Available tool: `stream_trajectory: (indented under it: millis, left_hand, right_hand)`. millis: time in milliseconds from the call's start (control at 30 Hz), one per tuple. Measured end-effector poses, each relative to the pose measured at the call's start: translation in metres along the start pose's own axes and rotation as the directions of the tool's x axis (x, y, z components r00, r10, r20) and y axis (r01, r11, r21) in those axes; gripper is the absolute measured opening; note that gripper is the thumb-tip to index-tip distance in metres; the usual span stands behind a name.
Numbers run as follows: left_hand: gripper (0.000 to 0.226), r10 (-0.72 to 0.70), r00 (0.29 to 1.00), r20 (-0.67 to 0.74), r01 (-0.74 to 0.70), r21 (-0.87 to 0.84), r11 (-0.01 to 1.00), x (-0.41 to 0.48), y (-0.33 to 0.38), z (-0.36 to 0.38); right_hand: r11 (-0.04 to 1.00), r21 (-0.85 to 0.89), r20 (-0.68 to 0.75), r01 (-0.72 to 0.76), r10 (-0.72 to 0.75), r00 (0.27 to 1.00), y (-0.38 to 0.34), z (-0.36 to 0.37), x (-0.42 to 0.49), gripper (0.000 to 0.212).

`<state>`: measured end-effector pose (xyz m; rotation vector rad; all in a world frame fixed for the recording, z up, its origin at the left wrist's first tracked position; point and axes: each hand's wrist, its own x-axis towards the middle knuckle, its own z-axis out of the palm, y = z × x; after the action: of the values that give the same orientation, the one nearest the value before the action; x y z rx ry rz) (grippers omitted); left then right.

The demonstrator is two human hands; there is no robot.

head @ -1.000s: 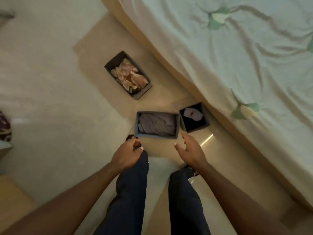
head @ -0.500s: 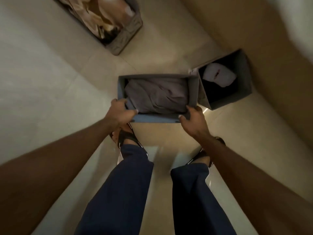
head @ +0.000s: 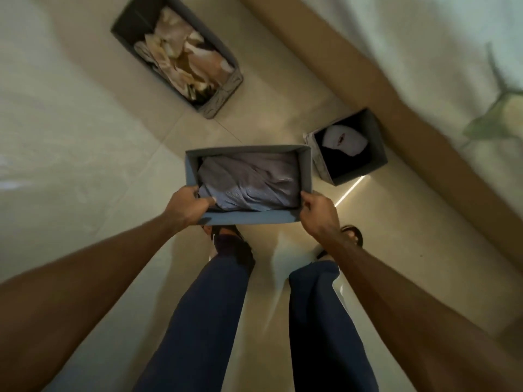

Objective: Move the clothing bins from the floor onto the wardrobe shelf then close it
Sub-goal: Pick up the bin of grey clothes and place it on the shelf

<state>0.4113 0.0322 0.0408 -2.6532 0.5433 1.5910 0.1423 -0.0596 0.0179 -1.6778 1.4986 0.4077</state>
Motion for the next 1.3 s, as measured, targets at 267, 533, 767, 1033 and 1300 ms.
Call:
stream_trajectory:
  millis: [267, 533, 767, 1033, 1300]
  left_hand:
    - [0.024, 0.050, 0.999, 0.022, -0.048, -0.065, 0.997, -0.195, 0.066, -0.068]
    - [0.046, 0.277, 0.956, 0.097, -0.273, -0.046, 0.961, -0.368, 0.150, -0.062]
    - [0.042, 0.521, 0.773, 0.361, -0.616, 0.236, 0.751, -0.471, 0.204, -0.017]
    - [0.058, 0.530, 0.547, 0.648, -0.837, 0.406, 0.367, -0.503, 0.244, -0.007]
    - [0.049, 0.446, 0.242, 0.862, -0.931, 0.336, -0.144, -0.575, 0.246, 0.059]
  right_hand:
    - [0.994, 0.106, -0.049, -0.038, 0.043, 0.998, -0.018, -0.143, -0.159, 0.040]
    - [0.994, 0.090, -0.196, -0.070, 0.086, 0.977, 0.044, -0.292, -0.319, 0.040]
    - [0.925, 0.284, -0.405, -0.253, 0.355, 0.843, 0.103, -0.337, -0.447, 0.039]
    - [0.615, 0.711, -0.399, -0.340, 0.751, 0.525, 0.087, -0.247, -0.571, 0.039]
    - [0.258, 0.926, -0.203, -0.276, 0.956, 0.211, 0.052, -0.140, -0.662, 0.039]
